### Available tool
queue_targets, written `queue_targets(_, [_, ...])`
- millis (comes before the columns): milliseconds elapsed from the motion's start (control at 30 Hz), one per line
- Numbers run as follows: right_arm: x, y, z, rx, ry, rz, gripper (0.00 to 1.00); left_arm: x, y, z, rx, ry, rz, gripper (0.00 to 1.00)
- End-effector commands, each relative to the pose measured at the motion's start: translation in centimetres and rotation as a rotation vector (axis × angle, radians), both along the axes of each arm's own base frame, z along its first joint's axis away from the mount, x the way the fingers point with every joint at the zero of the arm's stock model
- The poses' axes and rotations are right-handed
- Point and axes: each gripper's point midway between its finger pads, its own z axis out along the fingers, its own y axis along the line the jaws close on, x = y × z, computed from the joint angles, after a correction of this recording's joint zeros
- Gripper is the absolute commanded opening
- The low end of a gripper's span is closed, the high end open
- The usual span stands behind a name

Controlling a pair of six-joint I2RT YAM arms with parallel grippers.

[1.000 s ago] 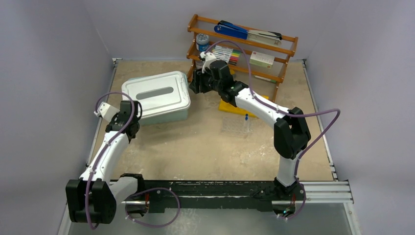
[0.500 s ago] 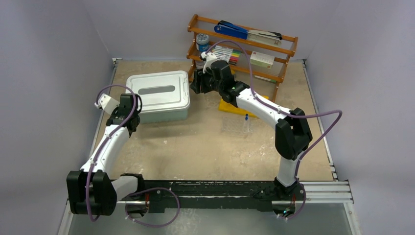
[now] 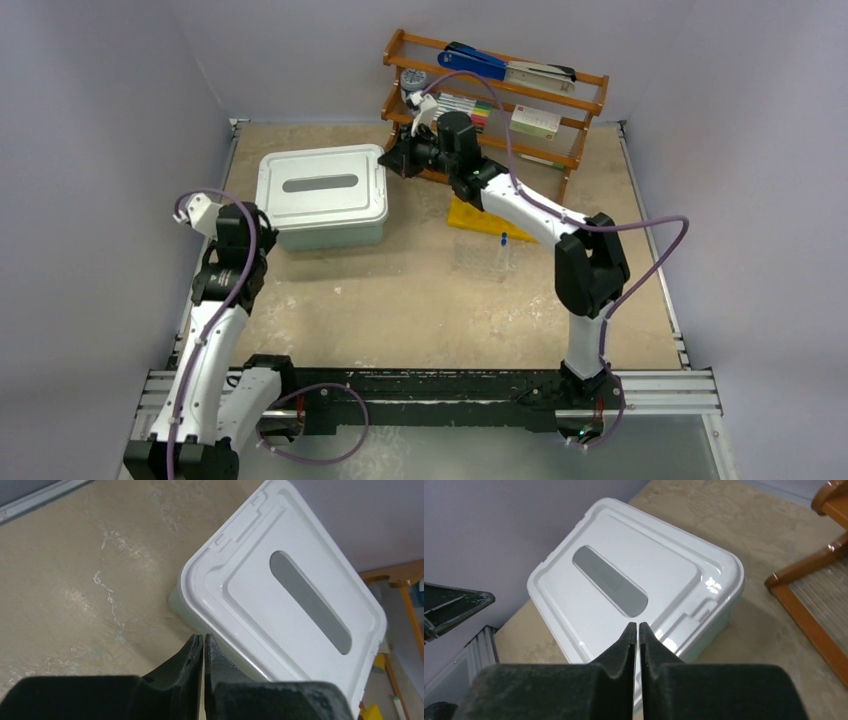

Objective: Organize the chemistry lab equipment

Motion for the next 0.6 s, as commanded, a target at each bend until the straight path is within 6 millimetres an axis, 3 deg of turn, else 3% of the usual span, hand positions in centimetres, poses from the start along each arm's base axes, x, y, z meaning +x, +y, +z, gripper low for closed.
queue_targets(0, [0.9, 2.3, 2.3, 0.18, -0.024, 0.146, 0.02, -0.6, 0.1, 4.0, 0.036, -0.074, -0.029, 0.05])
queue_targets(133, [1.1, 3.4, -0.7, 0.197, 0.05, 0.172, 0.0, 0.5, 0.4, 5.0, 0.065, -0.067, -0.024, 0.09])
queue_targets(267, [1.2, 3.3, -4.3, 0.163, 0.122, 0.152, 0.0, 3.4, -0.4, 4.7, 0.047, -0.063, -0.066, 0.19])
queue_targets(333, [1.0, 3.0, -5.0, 0.152, 0.138, 0.143, 0.01, 5.1, -0.8, 4.3, 0.031, -0.058, -0.08, 0.25])
queue_targets(433, [0.6, 2.5, -4.0, 0.154, 0.116, 0.139, 0.04, 7.1, -1.0, 3.4, 0.017, -0.048, -0.074, 0.29])
queue_targets(567, [0.4, 1.5, -0.5, 0.161, 0.047, 0.122, 0.09, 9.1, -0.4, 1.4, 0.035, -0.014, -0.041, 0.33])
